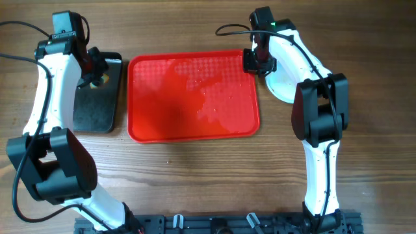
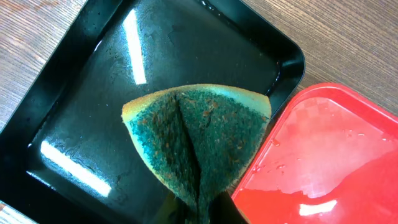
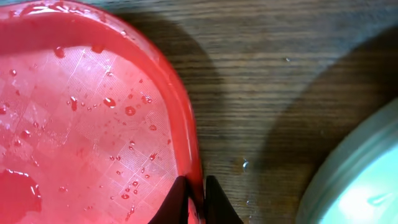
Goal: Clean dirty plates on tray and stack at the side
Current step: 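Place the sponge on the black tray with the left gripper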
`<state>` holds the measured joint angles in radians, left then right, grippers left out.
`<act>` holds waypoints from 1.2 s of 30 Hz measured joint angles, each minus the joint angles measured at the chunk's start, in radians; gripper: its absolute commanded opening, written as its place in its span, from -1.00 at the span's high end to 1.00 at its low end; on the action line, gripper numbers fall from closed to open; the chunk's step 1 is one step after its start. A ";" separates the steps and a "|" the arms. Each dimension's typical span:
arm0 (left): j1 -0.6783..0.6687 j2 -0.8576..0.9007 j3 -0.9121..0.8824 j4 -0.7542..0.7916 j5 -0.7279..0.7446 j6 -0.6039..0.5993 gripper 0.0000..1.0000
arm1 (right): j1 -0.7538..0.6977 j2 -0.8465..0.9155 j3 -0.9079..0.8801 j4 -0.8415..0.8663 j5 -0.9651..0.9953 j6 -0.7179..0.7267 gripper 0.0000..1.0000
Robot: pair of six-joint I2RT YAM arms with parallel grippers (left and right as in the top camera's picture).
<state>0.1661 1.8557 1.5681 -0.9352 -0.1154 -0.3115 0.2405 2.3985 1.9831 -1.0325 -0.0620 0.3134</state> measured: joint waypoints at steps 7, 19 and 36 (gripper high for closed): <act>0.000 0.000 0.000 0.000 0.000 0.000 0.88 | 0.002 -0.001 0.000 -0.011 0.003 0.095 0.91; 0.000 0.000 0.000 0.000 0.000 0.045 0.92 | 0.000 -0.003 -0.009 -0.018 0.045 0.103 -0.31; 0.121 0.266 0.000 0.021 -0.003 0.252 -1.00 | 0.001 -0.373 -0.024 -0.041 0.048 -0.058 -0.53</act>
<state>0.2874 2.1216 1.5681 -0.9146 -0.1188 -0.0597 0.2413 2.0258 1.9591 -1.0733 -0.0139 0.2554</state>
